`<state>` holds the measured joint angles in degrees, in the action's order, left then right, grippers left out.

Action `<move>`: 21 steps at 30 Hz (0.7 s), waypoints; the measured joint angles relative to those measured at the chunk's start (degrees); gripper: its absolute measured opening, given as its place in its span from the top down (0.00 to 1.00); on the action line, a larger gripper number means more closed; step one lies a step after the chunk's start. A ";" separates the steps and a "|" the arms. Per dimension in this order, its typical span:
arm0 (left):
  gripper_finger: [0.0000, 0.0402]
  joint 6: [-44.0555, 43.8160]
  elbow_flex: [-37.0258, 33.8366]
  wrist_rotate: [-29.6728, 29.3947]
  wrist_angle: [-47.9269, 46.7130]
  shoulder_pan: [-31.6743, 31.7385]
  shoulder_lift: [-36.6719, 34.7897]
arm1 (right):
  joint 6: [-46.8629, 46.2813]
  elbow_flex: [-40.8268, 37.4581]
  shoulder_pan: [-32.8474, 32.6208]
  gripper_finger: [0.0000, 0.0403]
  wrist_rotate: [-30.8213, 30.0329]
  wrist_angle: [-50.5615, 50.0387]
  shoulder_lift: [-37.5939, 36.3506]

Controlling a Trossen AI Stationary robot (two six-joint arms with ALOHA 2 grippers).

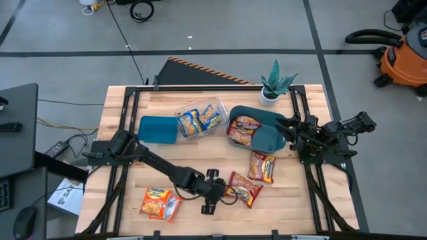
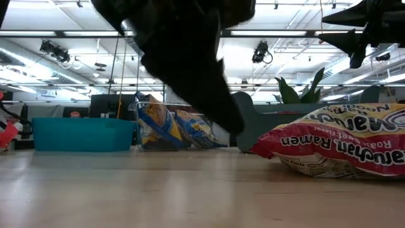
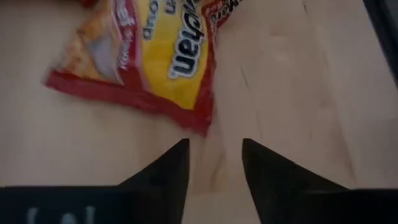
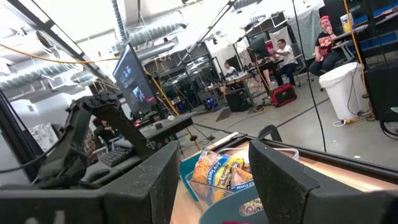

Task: Sort Maruchan noodles
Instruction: Put the red noodle pack into the green bin

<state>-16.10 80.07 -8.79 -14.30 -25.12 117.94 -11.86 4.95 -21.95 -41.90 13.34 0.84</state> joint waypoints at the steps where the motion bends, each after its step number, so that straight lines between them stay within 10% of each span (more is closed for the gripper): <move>1: 0.58 -2.14 -0.07 -0.28 -0.25 -0.35 0.21 | 0.00 0.00 -0.01 0.51 0.00 0.02 0.00; 9: 0.41 -11.76 -0.11 -9.24 2.14 -2.57 1.35 | -0.01 0.00 -0.01 0.51 -0.07 0.64 0.00; 21: 0.46 -11.75 -0.02 -14.74 5.90 -2.89 4.07 | 0.00 -0.01 -0.01 0.51 -0.34 1.48 -0.02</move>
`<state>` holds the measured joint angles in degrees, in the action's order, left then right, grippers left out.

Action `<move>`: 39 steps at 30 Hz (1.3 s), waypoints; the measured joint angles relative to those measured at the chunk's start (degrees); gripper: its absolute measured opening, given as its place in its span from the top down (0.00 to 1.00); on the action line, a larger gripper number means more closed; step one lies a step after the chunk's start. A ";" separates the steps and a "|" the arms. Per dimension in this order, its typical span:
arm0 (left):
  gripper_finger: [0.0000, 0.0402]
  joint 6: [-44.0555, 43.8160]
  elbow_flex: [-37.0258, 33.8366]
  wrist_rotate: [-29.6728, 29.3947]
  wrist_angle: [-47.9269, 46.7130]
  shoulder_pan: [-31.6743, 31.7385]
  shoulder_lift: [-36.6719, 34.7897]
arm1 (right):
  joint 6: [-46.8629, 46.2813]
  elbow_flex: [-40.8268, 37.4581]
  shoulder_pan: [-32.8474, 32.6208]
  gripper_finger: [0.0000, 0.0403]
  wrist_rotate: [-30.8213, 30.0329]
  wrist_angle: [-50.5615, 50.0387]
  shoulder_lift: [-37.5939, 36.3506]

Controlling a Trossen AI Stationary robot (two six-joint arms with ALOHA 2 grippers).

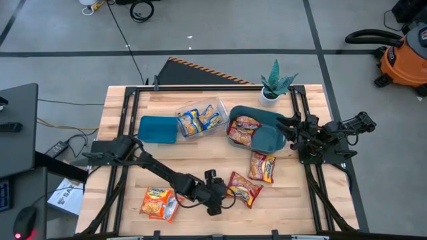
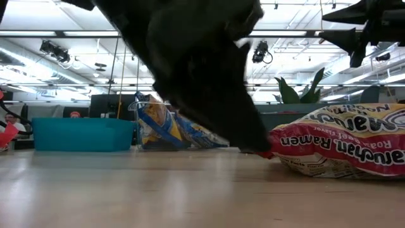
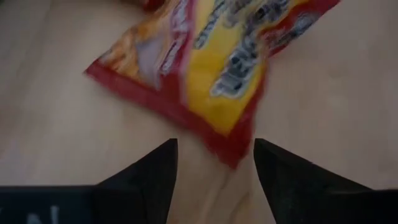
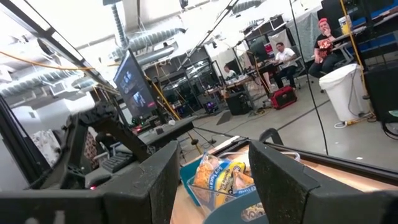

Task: Sort Maruchan noodles
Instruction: Put the red noodle pack into the green bin

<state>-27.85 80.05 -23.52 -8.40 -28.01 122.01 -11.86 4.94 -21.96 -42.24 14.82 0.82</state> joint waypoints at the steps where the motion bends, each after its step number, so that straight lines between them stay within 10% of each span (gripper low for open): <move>1: 0.47 0.21 -0.14 -0.61 -0.59 -0.02 0.05 | 0.00 0.01 0.00 0.51 0.01 0.17 0.00; 39: 0.97 4.30 -0.11 -1.86 4.17 1.88 0.68 | 0.00 0.01 0.02 0.51 -0.08 0.12 -0.02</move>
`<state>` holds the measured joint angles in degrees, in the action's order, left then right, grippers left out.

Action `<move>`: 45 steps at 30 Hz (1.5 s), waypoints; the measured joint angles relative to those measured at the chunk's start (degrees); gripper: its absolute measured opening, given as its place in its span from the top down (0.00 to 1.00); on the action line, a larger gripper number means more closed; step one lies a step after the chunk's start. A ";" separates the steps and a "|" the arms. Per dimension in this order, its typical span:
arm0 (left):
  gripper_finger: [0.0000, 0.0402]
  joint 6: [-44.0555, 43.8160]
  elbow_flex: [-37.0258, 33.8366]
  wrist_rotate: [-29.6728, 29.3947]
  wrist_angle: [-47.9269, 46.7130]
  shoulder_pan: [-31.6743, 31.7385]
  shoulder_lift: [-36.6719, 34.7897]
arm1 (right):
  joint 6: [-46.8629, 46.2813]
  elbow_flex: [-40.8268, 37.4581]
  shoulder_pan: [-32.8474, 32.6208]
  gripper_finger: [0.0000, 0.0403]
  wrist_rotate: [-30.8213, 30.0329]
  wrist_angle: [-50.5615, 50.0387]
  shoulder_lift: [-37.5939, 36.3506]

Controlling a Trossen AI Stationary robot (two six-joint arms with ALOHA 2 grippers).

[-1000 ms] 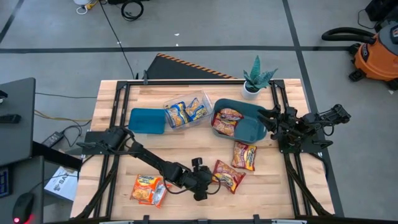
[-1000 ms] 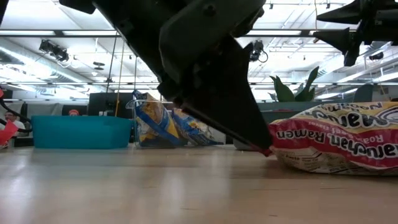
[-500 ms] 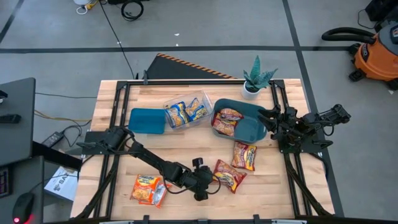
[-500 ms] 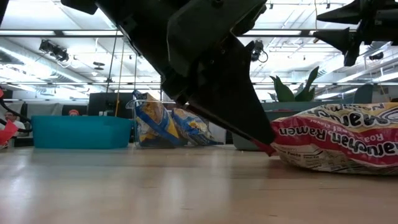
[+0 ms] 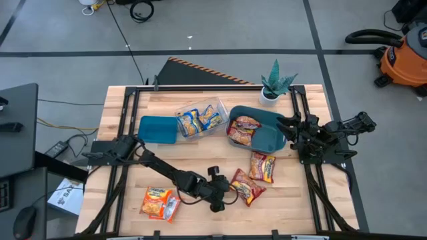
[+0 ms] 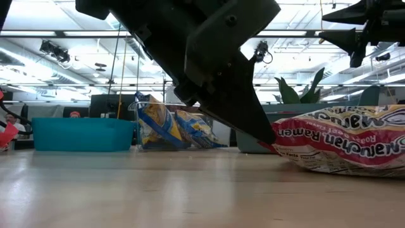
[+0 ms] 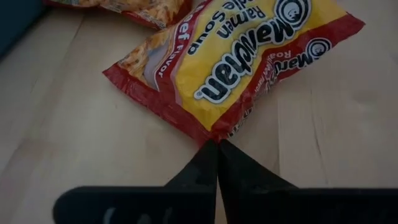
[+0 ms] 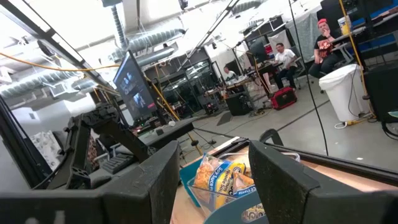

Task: Sort Maruchan noodles
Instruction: Put the red noodle pack into the green bin

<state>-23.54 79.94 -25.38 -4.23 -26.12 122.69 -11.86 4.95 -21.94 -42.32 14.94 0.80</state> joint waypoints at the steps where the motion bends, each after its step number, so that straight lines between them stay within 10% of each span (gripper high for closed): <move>1: 0.98 0.25 0.00 0.04 0.00 0.13 0.00 | 0.00 -0.01 -0.02 0.51 -0.01 -0.01 0.00; 19: 0.99 13.20 0.00 -2.80 0.74 5.43 -10.05 | 0.00 0.00 -0.02 0.51 0.02 -0.02 0.00; 45: 0.97 21.08 0.04 11.17 44.09 29.03 -5.33 | 0.00 -0.02 0.01 0.51 0.03 -0.02 0.00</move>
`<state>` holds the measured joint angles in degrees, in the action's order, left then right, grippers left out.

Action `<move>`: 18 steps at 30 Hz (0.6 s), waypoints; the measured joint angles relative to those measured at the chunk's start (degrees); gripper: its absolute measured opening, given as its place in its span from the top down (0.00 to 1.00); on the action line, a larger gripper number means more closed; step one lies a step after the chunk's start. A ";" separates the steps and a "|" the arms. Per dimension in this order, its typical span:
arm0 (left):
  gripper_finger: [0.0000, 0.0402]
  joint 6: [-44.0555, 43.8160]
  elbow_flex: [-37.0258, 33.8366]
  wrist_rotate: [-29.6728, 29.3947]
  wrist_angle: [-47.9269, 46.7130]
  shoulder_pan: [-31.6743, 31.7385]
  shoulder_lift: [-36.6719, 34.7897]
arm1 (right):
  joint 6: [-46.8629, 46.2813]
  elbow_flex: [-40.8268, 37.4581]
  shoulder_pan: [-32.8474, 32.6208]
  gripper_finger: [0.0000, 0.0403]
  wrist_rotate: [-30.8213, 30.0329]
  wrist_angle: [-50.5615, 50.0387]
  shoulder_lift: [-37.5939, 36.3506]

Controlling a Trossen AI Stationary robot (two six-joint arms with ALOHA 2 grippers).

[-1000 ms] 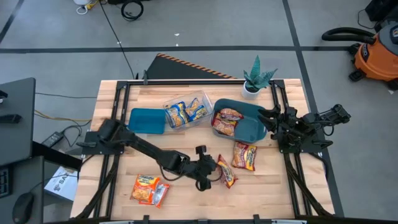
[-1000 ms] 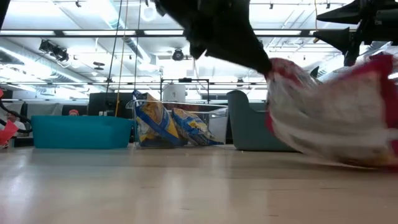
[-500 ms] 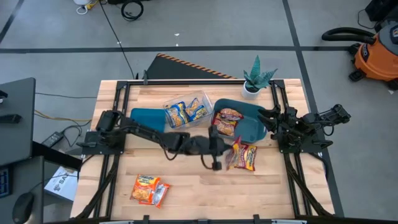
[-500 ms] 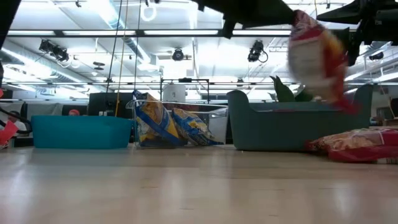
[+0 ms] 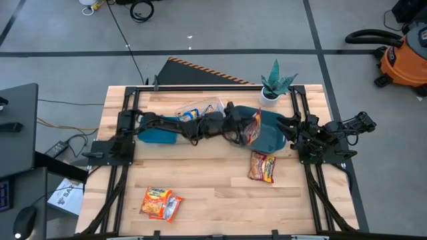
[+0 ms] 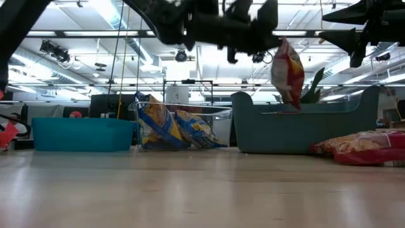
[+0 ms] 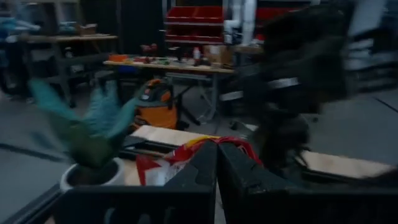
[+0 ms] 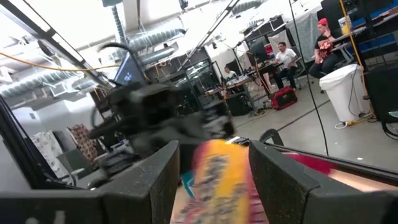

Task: Sort Maruchan noodles
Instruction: Put the red noodle pack into the green bin

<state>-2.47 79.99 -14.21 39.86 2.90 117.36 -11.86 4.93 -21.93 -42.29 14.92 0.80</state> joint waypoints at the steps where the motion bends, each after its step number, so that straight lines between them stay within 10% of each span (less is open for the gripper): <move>1: 0.97 -0.86 0.17 0.09 0.49 0.73 0.69 | 0.00 0.02 -0.02 0.51 0.00 0.00 0.00; 18: 0.97 5.75 11.03 -0.10 -29.17 1.26 7.48 | 0.00 0.02 -0.02 0.51 0.00 -0.02 0.00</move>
<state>3.28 91.02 -14.31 10.69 4.16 124.84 -11.86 4.95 -21.96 -42.28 14.90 0.80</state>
